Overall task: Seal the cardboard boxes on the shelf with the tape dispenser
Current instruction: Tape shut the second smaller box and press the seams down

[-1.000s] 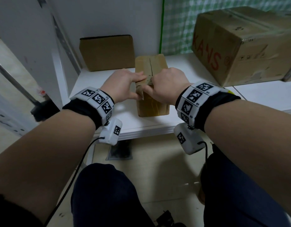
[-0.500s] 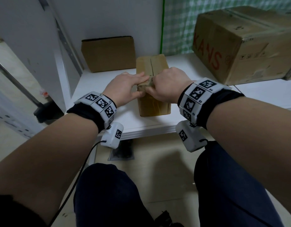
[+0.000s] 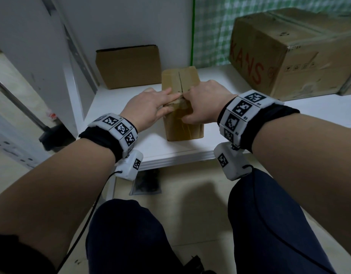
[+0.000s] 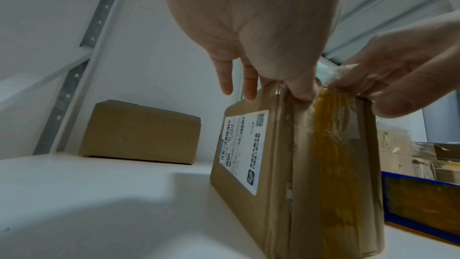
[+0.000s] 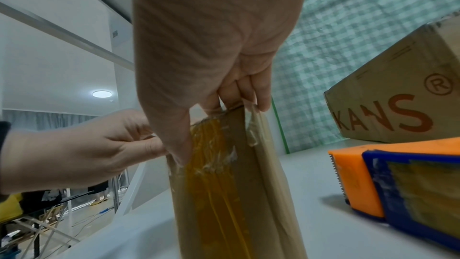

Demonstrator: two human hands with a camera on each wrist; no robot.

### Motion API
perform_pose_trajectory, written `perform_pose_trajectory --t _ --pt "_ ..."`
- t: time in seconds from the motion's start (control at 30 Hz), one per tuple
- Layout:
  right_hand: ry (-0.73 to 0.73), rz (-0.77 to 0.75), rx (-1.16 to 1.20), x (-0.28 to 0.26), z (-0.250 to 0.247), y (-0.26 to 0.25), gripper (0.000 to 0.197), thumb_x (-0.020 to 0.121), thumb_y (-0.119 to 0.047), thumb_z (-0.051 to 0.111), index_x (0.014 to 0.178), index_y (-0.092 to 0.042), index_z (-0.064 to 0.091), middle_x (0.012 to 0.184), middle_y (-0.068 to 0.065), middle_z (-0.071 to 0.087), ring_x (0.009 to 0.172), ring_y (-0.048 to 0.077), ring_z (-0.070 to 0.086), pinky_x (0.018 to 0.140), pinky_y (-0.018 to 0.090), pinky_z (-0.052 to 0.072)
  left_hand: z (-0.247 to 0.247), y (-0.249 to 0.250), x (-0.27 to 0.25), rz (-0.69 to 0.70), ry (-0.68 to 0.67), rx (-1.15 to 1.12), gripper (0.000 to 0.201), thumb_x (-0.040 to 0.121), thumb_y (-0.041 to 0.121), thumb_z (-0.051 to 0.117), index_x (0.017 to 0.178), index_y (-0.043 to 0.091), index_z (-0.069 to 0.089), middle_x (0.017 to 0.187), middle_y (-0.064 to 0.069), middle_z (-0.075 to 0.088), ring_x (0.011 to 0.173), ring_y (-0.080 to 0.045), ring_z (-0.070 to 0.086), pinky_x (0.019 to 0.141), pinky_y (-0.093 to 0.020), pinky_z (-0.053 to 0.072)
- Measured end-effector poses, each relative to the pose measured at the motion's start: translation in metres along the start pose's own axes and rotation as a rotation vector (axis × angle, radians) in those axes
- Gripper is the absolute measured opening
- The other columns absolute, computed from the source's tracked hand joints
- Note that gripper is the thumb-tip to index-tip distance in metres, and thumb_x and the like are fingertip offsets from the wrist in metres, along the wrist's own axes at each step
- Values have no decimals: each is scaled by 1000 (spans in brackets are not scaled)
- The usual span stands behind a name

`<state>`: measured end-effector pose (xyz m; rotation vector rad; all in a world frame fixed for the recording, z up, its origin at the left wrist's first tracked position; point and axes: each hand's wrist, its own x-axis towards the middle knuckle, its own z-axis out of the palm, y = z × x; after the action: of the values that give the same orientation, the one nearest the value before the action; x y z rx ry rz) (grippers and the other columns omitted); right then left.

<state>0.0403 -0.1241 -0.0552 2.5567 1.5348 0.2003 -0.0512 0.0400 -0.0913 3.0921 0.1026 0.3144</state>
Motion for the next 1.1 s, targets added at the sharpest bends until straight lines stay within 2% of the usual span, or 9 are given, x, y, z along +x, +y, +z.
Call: perform_pose_trajectory --t 0.2,0.33,0.43,0.53,0.63,0.73,0.83,1.0,1.1 --pt "-62 11 17 0 -2 3 67 68 -72 56 107 -17 61 92 3 62 82 23 56 74 34 49 0 2 -2 6 4 45 43 99 40 33 142 38 35 147 -2 41 111 -30 48 93 -44 43" --pt "-133 -24 -23 -4 -7 12 83 61 -72 67 127 -23 52 112 1 62 95 23 57 80 34 47 -2 6 -4 -7 -6 55 44 99 44 26 142 42 32 148 1 40 113 -27 48 93 -46 44" --pt "-210 -44 -14 -6 -12 20 98 63 -57 78 145 -27 33 138 0 50 116 24 53 93 35 45 -7 7 -5 -9 -19 57 46 98 46 23 142 42 33 149 3 39 117 -26 46 96 -45 42" --pt "-270 -59 -48 -9 -15 27 104 73 -37 79 152 -30 12 155 -5 27 133 23 39 108 34 35 -13 10 -3 -24 -40 75 44 99 44 29 142 39 35 149 4 39 122 -25 40 100 -41 39" --pt "-289 -61 -60 -9 -14 32 97 82 -25 72 151 -35 4 159 -12 10 137 22 33 107 30 29 -21 18 -1 -31 -77 173 52 93 48 43 143 35 36 148 6 40 131 -23 32 103 -39 38" --pt "-268 -62 -24 -7 -14 35 91 84 -20 70 151 -37 9 158 -12 12 133 22 37 104 28 31 -22 31 5 1 -67 260 47 86 48 54 129 28 52 131 0 56 127 -23 41 94 -40 46" --pt "-248 -68 -11 -6 -10 40 87 85 -21 69 150 -38 13 158 -12 16 131 23 39 104 28 32 -14 49 13 6 -4 257 38 85 48 56 111 21 59 107 -5 63 100 -24 56 80 -36 49" --pt "-202 -72 60 -7 -3 49 83 85 -15 68 149 -37 19 155 -14 23 134 21 37 105 27 29 -11 67 24 -36 53 353 42 92 48 48 117 17 60 97 -9 64 89 -27 59 67 -32 37" --pt "-168 -80 94 -3 -5 50 78 86 -9 65 148 -34 25 153 -9 32 134 20 37 103 25 29 -11 70 30 -30 55 409 41 94 46 44 113 15 61 94 -12 63 87 -30 60 66 -33 35"
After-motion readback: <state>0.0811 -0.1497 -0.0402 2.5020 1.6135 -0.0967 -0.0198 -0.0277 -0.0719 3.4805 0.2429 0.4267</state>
